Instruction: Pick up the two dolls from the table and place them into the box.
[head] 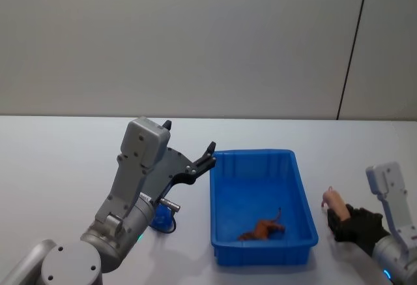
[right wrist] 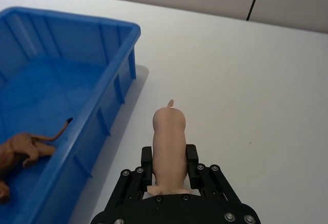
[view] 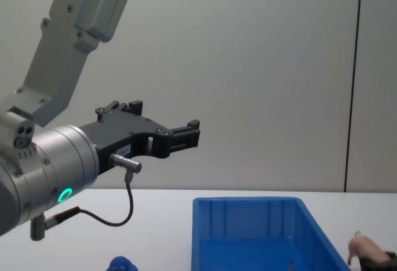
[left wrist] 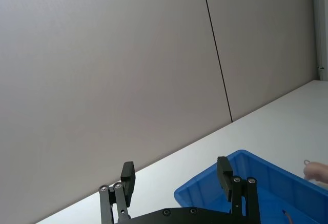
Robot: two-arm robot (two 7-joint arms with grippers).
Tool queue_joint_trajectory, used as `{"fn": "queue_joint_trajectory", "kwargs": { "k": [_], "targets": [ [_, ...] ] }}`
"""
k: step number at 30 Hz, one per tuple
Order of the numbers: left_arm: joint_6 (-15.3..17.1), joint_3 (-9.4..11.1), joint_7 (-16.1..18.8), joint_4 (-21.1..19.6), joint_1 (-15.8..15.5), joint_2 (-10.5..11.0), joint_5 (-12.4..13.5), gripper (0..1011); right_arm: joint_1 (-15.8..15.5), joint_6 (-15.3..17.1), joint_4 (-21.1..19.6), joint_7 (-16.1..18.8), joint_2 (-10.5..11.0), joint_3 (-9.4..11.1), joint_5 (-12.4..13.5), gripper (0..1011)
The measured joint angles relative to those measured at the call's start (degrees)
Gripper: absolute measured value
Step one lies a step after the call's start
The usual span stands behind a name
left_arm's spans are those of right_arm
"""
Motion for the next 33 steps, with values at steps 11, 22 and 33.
{"fn": "queue_joint_trajectory", "kwargs": {
  "k": [11, 22, 33],
  "targets": [
    [0.0, 0.0, 0.0, 0.0, 0.0, 0.0, 0.0, 1002, 0.1, -2.0, -5.2, 0.2, 0.2, 0.3, -0.8, 369],
    [0.0, 0.0, 0.0, 0.0, 0.0, 0.0, 0.0, 1002, 2.4, -1.4, -10.4, 5.1, -0.4, -0.1, -1.9, 369],
    [0.0, 0.0, 0.0, 0.0, 0.0, 0.0, 0.0, 1001, 5.7, 2.5, -9.4, 10.3, -2.4, -1.7, -4.0, 382]
  ]
}}
